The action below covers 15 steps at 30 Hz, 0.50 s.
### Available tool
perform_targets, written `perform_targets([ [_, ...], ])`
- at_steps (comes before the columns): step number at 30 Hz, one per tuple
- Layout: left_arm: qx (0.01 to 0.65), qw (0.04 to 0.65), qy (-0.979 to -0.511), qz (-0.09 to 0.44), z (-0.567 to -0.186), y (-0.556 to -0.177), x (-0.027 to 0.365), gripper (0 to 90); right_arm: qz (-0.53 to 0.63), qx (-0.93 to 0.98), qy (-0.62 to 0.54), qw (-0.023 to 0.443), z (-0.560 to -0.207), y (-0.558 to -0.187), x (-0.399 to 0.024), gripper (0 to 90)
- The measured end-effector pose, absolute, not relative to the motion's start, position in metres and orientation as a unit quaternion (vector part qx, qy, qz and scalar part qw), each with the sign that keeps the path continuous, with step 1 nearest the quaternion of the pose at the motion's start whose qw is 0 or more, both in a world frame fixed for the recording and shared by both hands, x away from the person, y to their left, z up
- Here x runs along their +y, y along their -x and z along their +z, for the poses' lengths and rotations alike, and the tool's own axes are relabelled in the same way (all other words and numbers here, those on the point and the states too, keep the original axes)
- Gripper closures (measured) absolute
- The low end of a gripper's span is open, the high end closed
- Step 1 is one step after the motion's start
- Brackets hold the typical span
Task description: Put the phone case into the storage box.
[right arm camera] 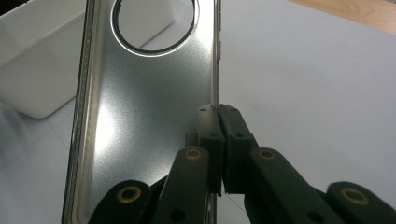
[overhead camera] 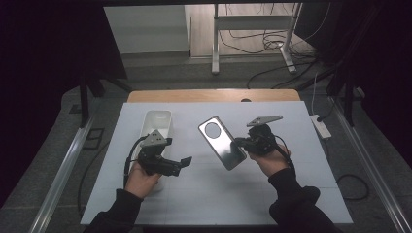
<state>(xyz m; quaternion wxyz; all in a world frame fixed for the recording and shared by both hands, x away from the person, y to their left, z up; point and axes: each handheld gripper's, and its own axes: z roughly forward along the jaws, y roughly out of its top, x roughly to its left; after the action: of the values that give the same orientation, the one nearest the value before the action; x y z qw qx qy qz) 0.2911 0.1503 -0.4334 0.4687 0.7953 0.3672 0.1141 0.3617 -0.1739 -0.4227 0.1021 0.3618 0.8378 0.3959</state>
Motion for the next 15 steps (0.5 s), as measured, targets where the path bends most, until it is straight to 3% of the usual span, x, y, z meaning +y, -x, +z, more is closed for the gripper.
perform_targets([
  [15, 0.361, 0.467, -0.801, 0.101, -0.432, -0.310, 0.129, 0.0, 0.400, 0.835, -0.363, 0.107, -0.420, -0.360, -0.173, 88.7],
])
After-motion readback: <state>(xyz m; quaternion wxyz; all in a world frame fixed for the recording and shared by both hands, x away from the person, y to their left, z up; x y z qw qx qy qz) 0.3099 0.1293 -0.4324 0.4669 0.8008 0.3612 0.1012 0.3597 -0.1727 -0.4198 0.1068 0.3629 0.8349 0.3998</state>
